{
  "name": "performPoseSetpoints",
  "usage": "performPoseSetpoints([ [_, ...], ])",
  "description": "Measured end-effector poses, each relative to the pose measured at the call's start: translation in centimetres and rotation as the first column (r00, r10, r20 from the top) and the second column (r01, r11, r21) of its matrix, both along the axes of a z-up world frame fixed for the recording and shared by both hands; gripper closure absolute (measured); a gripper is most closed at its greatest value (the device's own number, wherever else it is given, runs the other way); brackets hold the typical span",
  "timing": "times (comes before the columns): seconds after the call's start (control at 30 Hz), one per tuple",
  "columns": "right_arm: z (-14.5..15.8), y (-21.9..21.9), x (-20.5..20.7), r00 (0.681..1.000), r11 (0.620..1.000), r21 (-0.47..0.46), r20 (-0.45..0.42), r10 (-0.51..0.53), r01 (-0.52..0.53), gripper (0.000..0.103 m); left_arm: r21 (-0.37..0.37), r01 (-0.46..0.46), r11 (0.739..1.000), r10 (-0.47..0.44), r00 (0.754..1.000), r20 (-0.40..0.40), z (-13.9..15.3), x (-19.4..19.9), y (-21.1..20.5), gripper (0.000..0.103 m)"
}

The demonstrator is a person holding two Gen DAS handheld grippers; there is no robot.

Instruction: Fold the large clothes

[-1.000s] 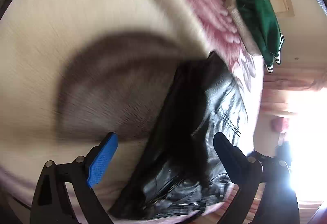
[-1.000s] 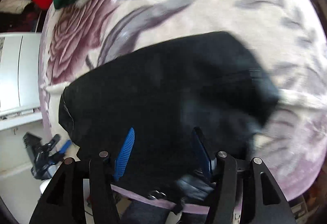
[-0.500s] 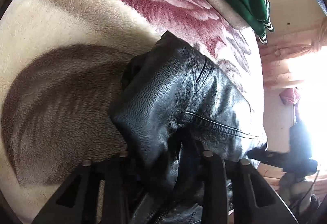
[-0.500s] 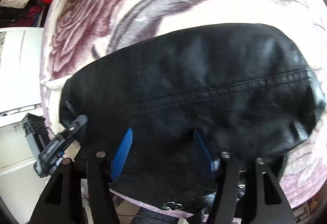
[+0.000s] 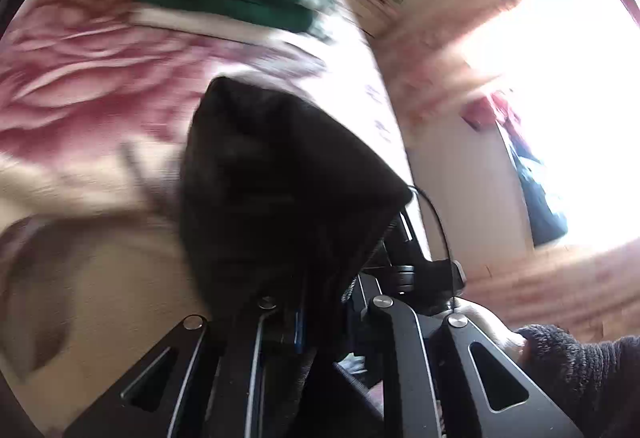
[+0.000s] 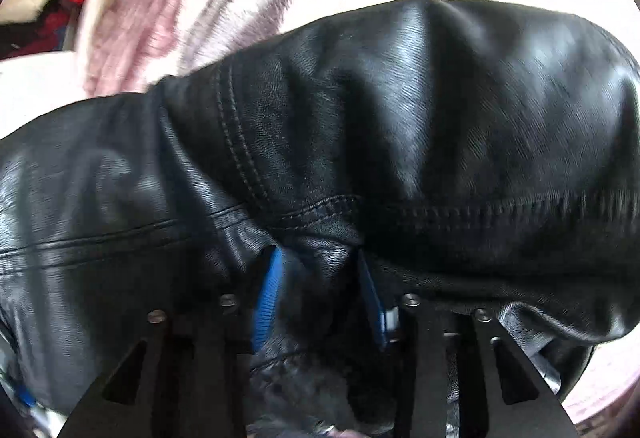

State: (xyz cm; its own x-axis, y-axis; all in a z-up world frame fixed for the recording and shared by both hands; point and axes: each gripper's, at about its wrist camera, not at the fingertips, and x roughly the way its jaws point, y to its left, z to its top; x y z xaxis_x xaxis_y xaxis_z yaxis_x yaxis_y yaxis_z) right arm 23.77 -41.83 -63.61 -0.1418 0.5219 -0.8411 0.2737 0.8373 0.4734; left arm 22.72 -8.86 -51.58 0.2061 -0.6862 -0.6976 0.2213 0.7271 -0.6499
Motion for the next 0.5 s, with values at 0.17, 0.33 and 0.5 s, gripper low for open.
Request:
performPoseSetpoints([
  [0.17,3.9,-9.1,-5.5,0.985,0.985,0.037,0.024,-0.171,0.170,0.060,-0.039,0.124,0.992,-0.126,0.991,-0.051,-4.3,0.8,-9.1,0.092],
  [0.33,6.3,-19.3,-14.0,0.941,0.936,-0.098,0.006,-0.338,0.337,0.054,-0.056,0.159,0.986,-0.166,0.967,-0.193,-11.0,0.6,-14.6,0.093],
  [0.5,7.1,-23.8,-18.8,0.900,0.888,-0.165,-0.012,-0.436,0.428,0.037,-0.110,0.108,0.988,-0.137,0.941,-0.309,-9.8,1.7,-13.5,0.090],
])
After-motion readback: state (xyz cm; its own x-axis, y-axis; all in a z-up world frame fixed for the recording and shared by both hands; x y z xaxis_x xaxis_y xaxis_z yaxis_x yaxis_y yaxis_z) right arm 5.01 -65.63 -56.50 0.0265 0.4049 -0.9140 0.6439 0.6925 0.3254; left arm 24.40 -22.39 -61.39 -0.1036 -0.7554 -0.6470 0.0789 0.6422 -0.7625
